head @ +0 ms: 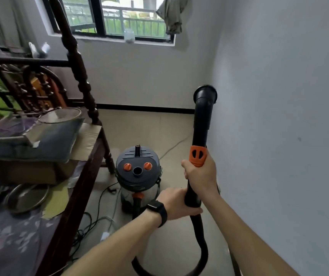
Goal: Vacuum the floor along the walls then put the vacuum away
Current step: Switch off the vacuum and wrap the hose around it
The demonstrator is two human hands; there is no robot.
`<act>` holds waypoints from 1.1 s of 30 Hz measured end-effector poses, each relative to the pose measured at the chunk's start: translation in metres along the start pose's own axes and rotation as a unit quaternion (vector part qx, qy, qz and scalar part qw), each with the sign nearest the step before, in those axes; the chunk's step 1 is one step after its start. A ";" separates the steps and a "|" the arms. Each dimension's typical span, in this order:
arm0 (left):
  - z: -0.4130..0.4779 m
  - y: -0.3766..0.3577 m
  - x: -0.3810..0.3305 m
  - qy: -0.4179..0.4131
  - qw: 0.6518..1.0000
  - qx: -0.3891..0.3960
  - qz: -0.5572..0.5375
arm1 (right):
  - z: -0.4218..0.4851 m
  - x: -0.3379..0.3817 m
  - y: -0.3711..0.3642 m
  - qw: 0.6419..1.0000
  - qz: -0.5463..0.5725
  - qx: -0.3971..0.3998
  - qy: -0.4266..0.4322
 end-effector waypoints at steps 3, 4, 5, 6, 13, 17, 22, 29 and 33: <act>0.032 0.024 0.021 -0.006 1.000 -0.012 0.003 | 0.036 0.013 -0.020 1.000 -0.019 0.007 0.014; 0.042 0.030 0.027 -0.011 1.000 -0.016 0.006 | 0.047 0.017 -0.025 1.000 -0.021 0.007 0.018; 0.051 0.036 0.032 -0.015 1.000 -0.019 0.008 | 0.057 0.021 -0.029 0.999 -0.024 0.007 0.021; 0.059 0.041 0.038 -0.017 1.000 -0.024 0.009 | 0.068 0.025 -0.033 0.999 -0.026 0.008 0.024; 0.121 0.058 0.090 -0.006 0.998 -0.059 -0.026 | 0.146 0.027 -0.060 0.998 -0.039 0.042 0.032; 0.163 0.053 0.128 0.030 0.997 -0.048 -0.051 | 0.207 0.007 -0.077 0.997 -0.018 0.068 0.021; 0.198 0.038 0.184 0.136 0.989 -0.010 -0.055 | 0.279 -0.060 -0.099 0.991 -0.047 0.119 -0.033; 0.166 0.013 0.315 0.350 0.934 -0.045 -0.060 | 0.310 -0.189 -0.151 0.964 -0.101 0.167 -0.182; 0.152 -0.009 0.389 0.411 0.911 -0.017 -0.014 | 0.323 -0.254 -0.198 0.944 -0.139 0.184 -0.235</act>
Point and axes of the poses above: each hand's wrist, its own z-axis towards the middle knuckle, its own y-axis out of the back of the hand, x = y × z, the point moved 8 cm from there along z, towards the middle knuckle, and after that the axes turned 11 degrees about -y, right-handed, at the moved point
